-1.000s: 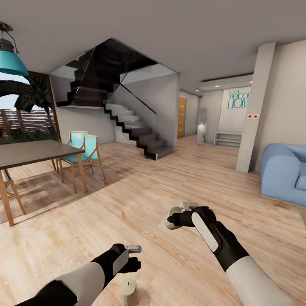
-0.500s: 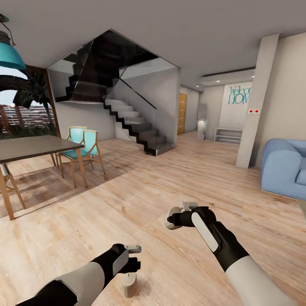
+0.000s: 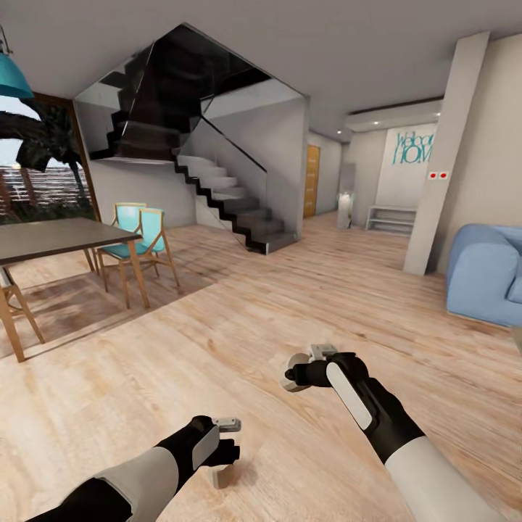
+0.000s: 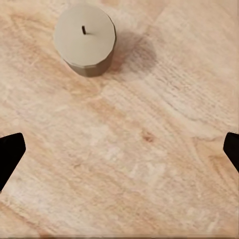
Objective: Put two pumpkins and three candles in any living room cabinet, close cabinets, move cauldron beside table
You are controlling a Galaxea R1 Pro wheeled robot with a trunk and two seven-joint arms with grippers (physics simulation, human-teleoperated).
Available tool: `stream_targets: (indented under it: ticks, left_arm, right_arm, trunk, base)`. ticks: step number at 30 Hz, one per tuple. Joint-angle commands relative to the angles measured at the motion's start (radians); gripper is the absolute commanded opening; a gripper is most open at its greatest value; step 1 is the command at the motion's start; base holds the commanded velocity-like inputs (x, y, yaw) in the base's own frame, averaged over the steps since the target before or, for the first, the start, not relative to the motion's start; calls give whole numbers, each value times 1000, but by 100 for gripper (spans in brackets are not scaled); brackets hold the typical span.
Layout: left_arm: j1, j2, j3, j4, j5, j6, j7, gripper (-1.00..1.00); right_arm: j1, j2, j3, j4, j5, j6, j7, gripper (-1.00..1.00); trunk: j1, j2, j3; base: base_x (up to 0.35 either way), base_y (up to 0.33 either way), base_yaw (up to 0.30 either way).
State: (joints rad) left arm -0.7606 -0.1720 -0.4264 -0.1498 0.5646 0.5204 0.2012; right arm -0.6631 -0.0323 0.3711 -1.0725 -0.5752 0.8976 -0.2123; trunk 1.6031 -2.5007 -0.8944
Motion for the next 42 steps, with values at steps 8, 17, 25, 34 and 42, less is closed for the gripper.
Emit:
stream_targets:
  ticks: [8,17,25,34,42]
  left_arm:
    - [0,1,-6,-2,11,2,7,100]
    - [0,2,-6,-2,11,1,9,100]
    - [0,2,-6,-1,11,1,9,100]
    - [0,3,-6,-1,11,1,9,100]
    - [0,3,-6,-1,11,0,9,100]
  right_arm:
    - [-1,-1,3,-1,-11,1,-10,-100]
    - [-1,-1,3,-1,-11,1,-10,-100]
    - [-1,-1,3,-2,-10,1,-10,-100]
    - [-1,-1,3,-2,-10,1,-10,-100]
    - [-1,0,3,-2,-11,1,-10,-100]
  trunk:
    - [1,-1,-25]
    - [1,-1,-40]
    - [1,-1,-52]
    - [1,-1,-65]
    - [1,-1,-66]
  base:
    - [0,0,0]
    - [0,0,0]
    - [21,4,0]
    - [243,72,0]
    - [25,6,0]
